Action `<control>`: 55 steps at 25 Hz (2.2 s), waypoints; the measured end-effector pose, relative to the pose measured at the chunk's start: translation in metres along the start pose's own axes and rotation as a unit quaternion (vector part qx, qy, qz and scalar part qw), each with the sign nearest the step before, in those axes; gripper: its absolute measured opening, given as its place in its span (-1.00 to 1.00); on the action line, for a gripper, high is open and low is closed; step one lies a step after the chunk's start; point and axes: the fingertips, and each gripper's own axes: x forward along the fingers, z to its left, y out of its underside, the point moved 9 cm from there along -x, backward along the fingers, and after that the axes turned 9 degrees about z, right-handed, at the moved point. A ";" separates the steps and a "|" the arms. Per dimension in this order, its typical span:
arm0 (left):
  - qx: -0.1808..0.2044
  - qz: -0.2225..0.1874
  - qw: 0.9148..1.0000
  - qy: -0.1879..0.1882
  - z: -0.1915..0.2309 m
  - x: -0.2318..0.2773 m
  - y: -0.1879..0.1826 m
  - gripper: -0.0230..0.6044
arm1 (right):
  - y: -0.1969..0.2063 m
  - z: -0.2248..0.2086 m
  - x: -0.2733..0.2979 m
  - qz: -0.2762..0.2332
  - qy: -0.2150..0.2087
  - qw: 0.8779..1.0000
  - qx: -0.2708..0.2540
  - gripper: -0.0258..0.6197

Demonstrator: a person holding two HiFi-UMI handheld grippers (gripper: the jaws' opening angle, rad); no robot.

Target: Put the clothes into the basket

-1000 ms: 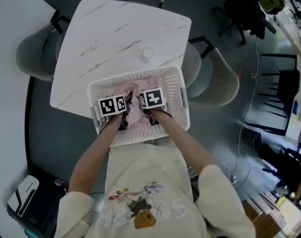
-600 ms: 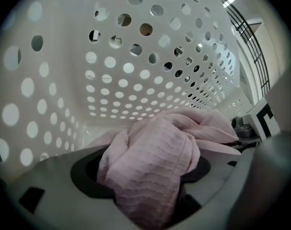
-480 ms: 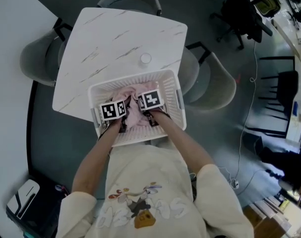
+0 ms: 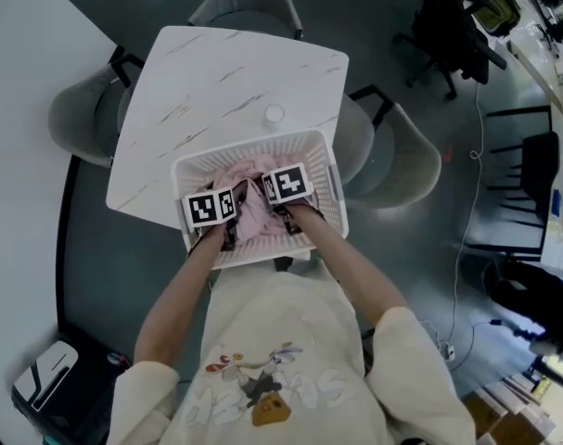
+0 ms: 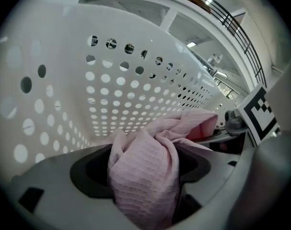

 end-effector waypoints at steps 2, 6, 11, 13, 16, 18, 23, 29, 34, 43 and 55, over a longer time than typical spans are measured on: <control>-0.007 -0.009 1.000 0.002 0.000 -0.007 -0.001 0.19 | -0.003 0.002 -0.007 -0.013 -0.011 1.000 0.014 0.08; -0.018 -0.023 1.000 0.002 -0.004 -0.019 0.000 0.19 | -0.004 0.006 -0.018 -0.030 -0.014 0.999 0.013 0.08; -0.012 -0.035 0.999 -0.001 -0.012 -0.037 0.002 0.19 | -0.002 0.012 -0.034 -0.048 -0.029 0.998 0.025 0.08; -0.015 -0.034 0.999 -0.002 -0.016 -0.042 0.002 0.18 | 0.000 0.013 -0.040 -0.055 -0.035 0.997 0.029 0.08; -0.051 -0.039 0.998 0.012 -0.017 -0.048 0.004 0.18 | 0.004 0.014 -0.045 -0.062 -0.042 0.997 0.031 0.08; -0.072 -0.058 0.995 0.020 -0.017 -0.056 0.003 0.18 | 0.006 0.016 -0.050 -0.070 -0.048 0.996 0.034 0.08; -0.088 -0.097 0.991 0.034 -0.025 -0.081 -0.007 0.18 | 0.009 0.019 -0.066 -0.096 -0.061 0.992 0.046 0.07; -0.095 -0.102 0.989 0.040 -0.033 -0.088 -0.006 0.18 | 0.013 0.027 -0.083 -0.118 -0.078 0.989 0.043 0.07; -0.099 -0.109 0.987 0.064 -0.038 -0.098 -0.005 0.18 | 0.010 0.041 -0.105 -0.138 -0.095 0.986 0.019 0.07; -0.097 -0.188 0.971 0.115 -0.055 -0.138 -0.007 -0.09 | 0.018 0.062 -0.148 -0.171 -0.135 0.975 -0.035 0.05; -0.030 -0.224 0.970 0.085 -0.074 -0.162 0.015 -0.32 | 0.045 0.060 -0.174 -0.236 -0.123 0.962 -0.061 -0.11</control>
